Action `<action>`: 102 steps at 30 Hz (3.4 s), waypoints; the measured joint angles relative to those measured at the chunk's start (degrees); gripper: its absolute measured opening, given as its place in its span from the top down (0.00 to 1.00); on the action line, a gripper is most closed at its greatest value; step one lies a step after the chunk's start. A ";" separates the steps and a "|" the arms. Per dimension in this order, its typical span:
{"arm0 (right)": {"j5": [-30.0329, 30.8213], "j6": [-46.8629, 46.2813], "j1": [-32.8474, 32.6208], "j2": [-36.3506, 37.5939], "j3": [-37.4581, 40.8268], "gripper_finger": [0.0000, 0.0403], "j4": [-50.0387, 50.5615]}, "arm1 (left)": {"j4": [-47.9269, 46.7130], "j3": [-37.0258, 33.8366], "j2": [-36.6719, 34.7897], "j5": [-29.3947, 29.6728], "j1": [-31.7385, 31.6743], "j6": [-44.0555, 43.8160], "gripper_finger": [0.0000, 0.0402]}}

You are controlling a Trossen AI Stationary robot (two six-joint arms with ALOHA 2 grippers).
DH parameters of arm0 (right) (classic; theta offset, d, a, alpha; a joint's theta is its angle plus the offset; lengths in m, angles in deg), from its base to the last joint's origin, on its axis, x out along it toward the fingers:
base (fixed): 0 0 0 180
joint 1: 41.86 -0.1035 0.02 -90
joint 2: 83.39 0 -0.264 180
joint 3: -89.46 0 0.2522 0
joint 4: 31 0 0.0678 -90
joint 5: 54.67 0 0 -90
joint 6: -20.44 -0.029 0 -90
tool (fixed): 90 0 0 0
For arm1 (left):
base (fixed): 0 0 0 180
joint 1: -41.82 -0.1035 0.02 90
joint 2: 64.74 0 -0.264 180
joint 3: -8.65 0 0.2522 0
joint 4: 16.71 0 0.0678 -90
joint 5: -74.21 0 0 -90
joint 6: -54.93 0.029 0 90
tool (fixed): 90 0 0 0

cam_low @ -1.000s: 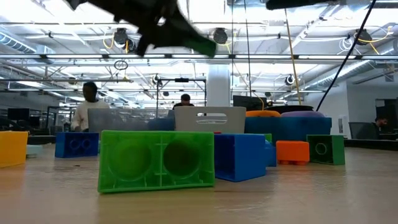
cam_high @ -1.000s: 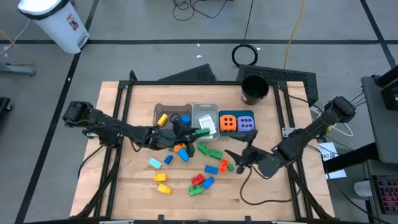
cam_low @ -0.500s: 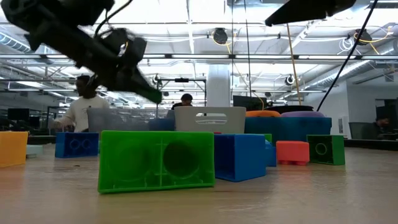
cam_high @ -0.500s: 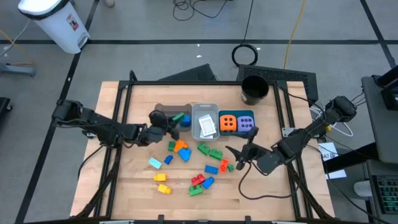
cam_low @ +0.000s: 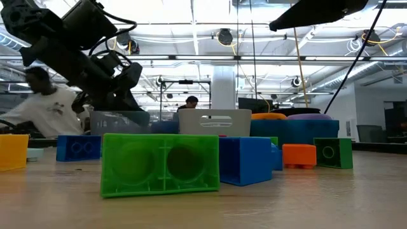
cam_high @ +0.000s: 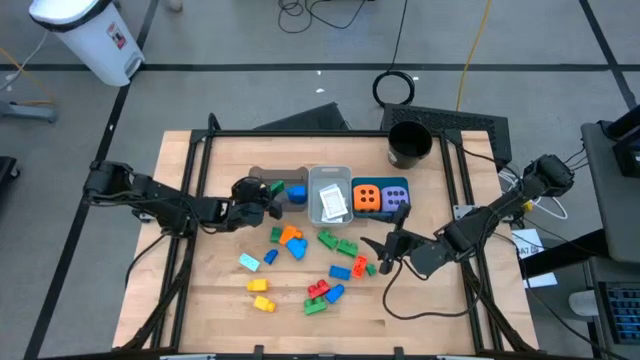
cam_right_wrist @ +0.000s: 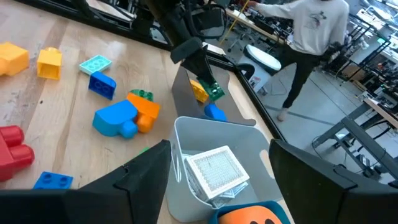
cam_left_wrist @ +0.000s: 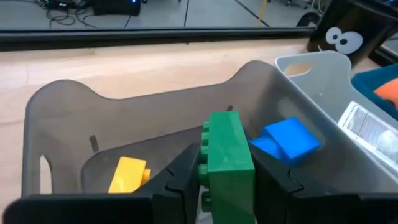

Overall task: Pick & Place Toys
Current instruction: Put the green game piece into the black bin

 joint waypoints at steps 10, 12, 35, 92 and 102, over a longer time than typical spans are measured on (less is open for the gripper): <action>-0.07 -3.19 0.00 0.00 0.00 0.35 0.00 | 0.09 0.00 0.00 -0.55 0.00 -0.89 0.52; -0.12 -3.43 0.00 0.00 0.00 0.35 0.02 | 0.09 0.00 0.00 -1.04 0.00 -0.89 0.46; -35.92 -15.32 0.20 -5.00 11.42 0.35 -3.28 | 10.25 0.04 -2.45 -12.70 0.07 7.09 0.22; -23.55 23.83 0.38 -1.76 14.10 0.65 -32.66 | 38.92 4.83 2.12 -32.58 7.03 21.09 0.22; -8.44 37.57 -0.40 -4.42 13.57 0.66 -37.60 | 37.69 24.89 21.58 -37.08 7.07 24.66 0.22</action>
